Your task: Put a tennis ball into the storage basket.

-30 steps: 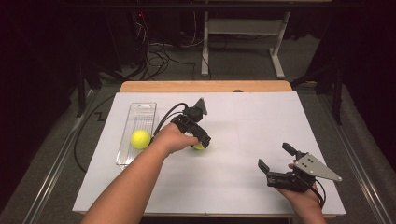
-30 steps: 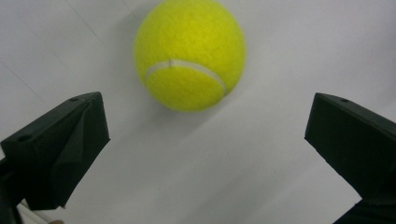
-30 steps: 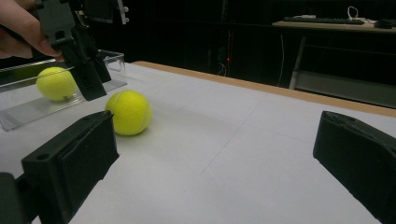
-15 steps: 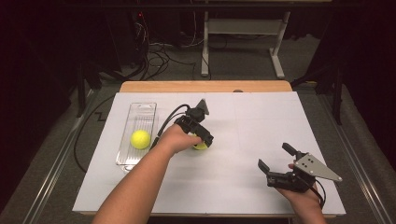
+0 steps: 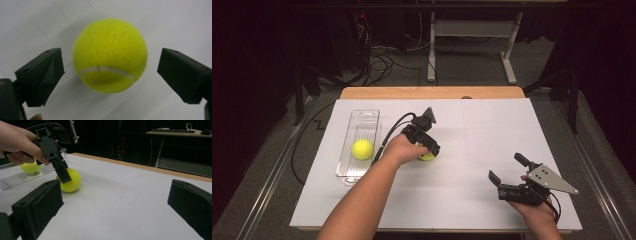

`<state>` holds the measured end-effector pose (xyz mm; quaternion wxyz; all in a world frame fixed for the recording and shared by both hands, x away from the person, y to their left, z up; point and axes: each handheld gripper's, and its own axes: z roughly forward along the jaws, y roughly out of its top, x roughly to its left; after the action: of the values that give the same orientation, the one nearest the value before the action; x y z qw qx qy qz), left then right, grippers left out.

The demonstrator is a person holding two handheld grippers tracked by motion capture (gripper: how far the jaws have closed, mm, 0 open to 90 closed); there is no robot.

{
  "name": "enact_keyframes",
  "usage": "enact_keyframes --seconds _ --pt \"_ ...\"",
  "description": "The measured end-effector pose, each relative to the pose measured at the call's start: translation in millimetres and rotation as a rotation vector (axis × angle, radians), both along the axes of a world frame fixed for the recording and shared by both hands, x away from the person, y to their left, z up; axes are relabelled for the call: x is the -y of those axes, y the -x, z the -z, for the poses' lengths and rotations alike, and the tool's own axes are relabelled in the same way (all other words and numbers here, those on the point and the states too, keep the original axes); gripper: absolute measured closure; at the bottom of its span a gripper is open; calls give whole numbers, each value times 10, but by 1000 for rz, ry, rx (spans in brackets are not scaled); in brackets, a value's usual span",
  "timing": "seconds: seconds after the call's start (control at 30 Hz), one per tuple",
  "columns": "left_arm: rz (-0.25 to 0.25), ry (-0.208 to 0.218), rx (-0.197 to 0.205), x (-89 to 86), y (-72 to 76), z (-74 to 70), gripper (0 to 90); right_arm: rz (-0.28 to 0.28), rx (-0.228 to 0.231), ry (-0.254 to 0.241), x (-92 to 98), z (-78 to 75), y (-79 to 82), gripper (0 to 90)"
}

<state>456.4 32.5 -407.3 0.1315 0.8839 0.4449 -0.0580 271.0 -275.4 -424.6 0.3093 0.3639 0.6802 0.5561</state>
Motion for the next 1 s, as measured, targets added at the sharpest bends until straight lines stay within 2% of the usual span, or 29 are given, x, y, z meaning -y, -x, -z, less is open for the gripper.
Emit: enact_keyframes --seconds 0.23,0.5,0.57,0.7,1.0 --pt "-9 13 1 10 -13 31 168 0 -2 0 0 1 0 1" --pt "-3 -2 0 8 -9 46 249 -1 2 -2 2 -1 0 1" --pt "-10 5 -4 -6 -10 54 253 -2 2 -4 0 -2 1 1" --pt "10 -8 -11 11 8 75 256 -1 1 -4 -2 -2 2 1" --pt "14 -25 -9 27 21 71 269 -1 0 -7 -5 -5 5 1"
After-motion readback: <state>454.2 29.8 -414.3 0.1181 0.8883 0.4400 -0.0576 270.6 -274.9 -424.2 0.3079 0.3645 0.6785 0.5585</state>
